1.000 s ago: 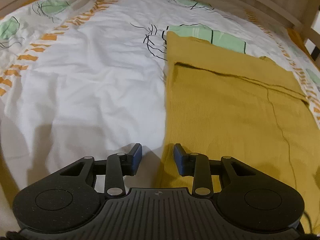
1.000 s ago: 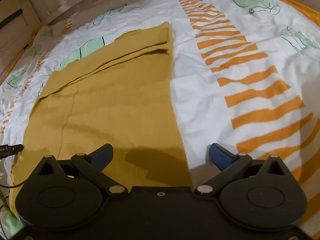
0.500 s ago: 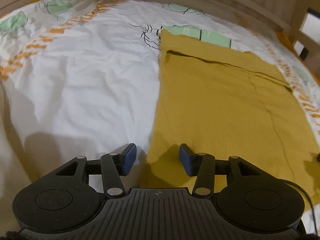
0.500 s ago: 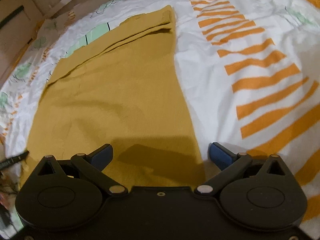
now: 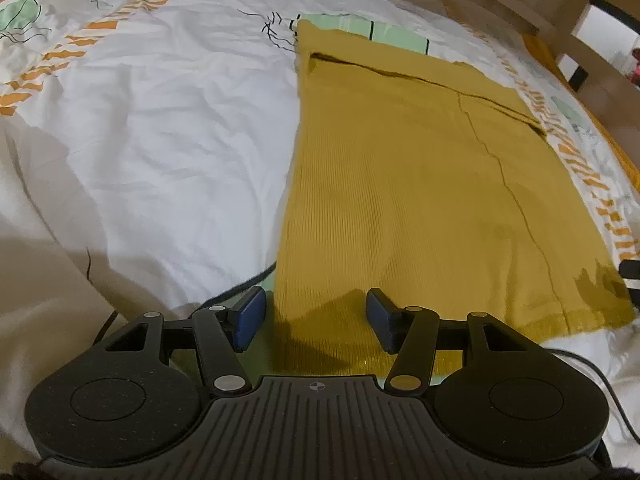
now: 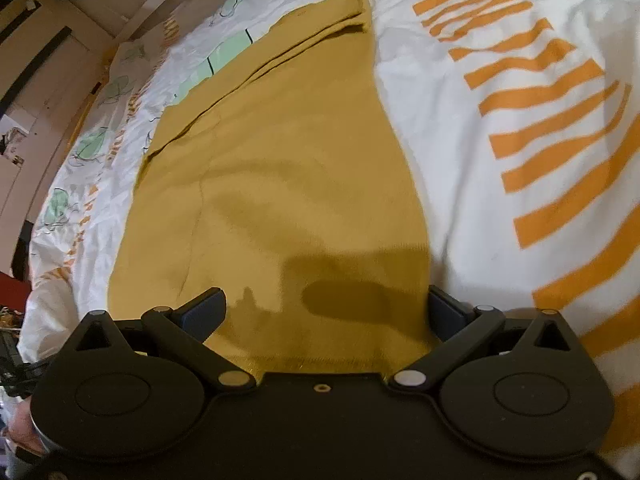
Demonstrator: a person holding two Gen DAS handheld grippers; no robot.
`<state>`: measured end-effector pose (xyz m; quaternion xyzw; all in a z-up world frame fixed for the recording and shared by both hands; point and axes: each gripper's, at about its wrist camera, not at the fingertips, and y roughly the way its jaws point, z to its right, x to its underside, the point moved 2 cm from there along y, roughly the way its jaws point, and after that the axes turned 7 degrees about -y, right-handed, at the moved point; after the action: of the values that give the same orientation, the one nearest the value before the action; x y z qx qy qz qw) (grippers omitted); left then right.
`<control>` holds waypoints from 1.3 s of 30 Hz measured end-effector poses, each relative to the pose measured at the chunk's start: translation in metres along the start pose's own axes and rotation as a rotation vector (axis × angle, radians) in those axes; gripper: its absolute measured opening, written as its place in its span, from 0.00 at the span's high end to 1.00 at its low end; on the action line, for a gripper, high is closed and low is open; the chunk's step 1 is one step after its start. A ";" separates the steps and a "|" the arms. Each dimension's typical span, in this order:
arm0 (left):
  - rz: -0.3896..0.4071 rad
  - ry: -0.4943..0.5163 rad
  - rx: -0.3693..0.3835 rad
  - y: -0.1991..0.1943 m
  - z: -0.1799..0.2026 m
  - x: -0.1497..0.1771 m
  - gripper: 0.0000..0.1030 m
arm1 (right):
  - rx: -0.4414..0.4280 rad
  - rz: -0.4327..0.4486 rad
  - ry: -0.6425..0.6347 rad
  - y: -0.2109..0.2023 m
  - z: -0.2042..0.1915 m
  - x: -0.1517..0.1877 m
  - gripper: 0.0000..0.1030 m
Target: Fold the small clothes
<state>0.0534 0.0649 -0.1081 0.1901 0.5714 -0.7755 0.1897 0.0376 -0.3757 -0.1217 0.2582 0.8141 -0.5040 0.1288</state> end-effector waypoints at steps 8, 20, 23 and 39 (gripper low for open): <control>-0.013 0.009 0.006 0.001 0.000 0.002 0.48 | -0.102 -0.035 0.087 -0.007 0.007 0.003 0.01; -0.009 0.025 0.040 0.011 0.003 -0.005 0.48 | -0.103 -0.055 0.094 0.000 0.007 0.003 0.02; -0.013 0.024 0.043 0.009 0.003 -0.003 0.53 | -0.102 -0.055 0.090 -0.001 0.008 0.003 0.02; 0.030 -0.044 0.069 -0.007 -0.003 0.000 0.96 | -0.087 -0.045 0.095 -0.005 0.007 0.007 0.64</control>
<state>0.0501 0.0698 -0.1032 0.1878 0.5372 -0.7958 0.2071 0.0286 -0.3820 -0.1242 0.2578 0.8460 -0.4580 0.0897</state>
